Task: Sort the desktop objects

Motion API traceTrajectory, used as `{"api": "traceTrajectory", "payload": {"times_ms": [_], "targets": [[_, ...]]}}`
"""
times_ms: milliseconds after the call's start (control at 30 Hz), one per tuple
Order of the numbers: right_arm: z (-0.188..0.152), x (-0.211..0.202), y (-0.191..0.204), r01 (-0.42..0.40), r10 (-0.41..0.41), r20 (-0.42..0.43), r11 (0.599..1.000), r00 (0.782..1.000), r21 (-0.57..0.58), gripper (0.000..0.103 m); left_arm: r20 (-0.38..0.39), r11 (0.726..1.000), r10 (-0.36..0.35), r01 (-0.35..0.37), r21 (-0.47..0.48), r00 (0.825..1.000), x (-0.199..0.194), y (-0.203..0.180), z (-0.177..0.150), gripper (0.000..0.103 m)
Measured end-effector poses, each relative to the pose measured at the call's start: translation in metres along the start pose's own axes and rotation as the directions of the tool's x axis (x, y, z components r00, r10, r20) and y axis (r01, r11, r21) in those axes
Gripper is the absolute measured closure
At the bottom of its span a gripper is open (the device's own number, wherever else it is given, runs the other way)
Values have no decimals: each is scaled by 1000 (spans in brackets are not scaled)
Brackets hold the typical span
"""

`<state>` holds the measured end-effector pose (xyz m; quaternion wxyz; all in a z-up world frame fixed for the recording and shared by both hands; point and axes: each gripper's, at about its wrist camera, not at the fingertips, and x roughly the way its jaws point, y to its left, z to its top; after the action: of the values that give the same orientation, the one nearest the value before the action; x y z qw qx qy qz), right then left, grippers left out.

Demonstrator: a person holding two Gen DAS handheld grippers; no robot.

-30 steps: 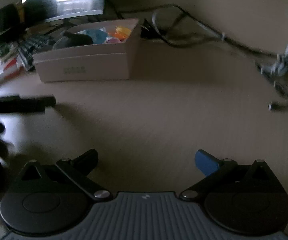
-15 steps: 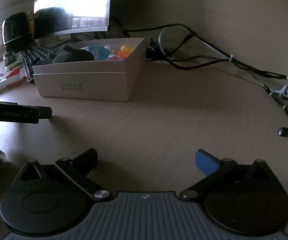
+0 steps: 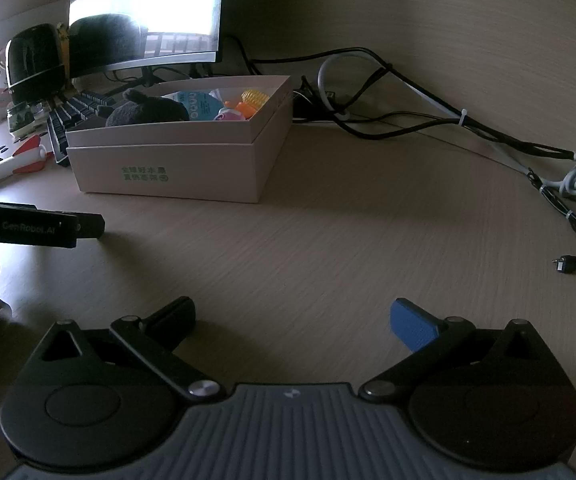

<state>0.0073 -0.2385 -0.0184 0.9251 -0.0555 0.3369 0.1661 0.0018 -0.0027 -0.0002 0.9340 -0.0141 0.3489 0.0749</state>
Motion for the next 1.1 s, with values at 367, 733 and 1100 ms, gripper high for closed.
{"api": "traceTrajectory", "payload": {"times_ms": [367, 733, 1100], "targets": [[0, 0, 0, 0, 0, 0, 1000, 1000, 0, 0, 1, 1000, -3, 3, -6, 1000, -6, 1, -6, 0], [0, 0, 0, -1, 1, -1, 1000, 1000, 0, 0, 1, 1000, -9, 9, -5, 1000, -6, 0, -5, 0], [0, 0, -1, -2, 2, -1, 1000, 1000, -1, 0, 2, 1000, -10, 10, -6, 1000, -7, 0, -5, 0]]}}
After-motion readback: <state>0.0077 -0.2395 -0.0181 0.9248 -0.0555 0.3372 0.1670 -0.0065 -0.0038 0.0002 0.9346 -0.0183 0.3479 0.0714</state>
